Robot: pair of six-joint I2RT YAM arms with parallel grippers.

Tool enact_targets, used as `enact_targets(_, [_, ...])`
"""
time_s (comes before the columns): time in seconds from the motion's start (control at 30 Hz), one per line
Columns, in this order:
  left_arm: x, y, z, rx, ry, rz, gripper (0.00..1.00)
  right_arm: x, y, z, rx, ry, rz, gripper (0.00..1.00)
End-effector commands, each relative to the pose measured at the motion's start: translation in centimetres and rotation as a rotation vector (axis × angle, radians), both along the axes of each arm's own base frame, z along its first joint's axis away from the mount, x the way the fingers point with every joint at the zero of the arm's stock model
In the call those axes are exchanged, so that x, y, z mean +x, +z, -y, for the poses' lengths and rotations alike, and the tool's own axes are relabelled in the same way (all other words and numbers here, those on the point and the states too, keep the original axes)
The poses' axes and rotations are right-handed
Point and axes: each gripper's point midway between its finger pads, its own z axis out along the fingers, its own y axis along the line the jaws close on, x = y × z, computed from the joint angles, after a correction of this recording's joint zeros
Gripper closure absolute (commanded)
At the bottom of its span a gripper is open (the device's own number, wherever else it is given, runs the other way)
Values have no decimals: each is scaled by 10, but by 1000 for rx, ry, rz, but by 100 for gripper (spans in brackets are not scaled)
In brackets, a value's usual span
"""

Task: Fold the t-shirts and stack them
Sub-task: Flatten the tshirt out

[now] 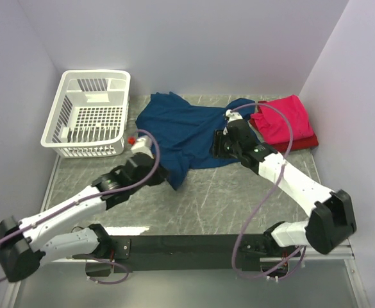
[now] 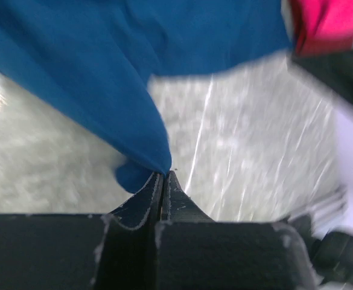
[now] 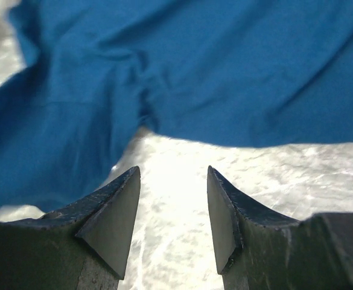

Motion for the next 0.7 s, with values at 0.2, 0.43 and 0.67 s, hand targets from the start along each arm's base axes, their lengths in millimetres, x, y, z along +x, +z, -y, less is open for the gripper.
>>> enact_targets(0.2, [6,-55,-57,33,143,-127,100,-58,-6,-30,37,136,-12,45])
enact_targets(0.43, [-17,-101,-93,161,243,-235,91,-107,-33,-80,5,292,-64,45])
enact_targets(0.67, [-11,-99,-102,172,283,-195,88,-108,-49,-129,-15,314,-68,48])
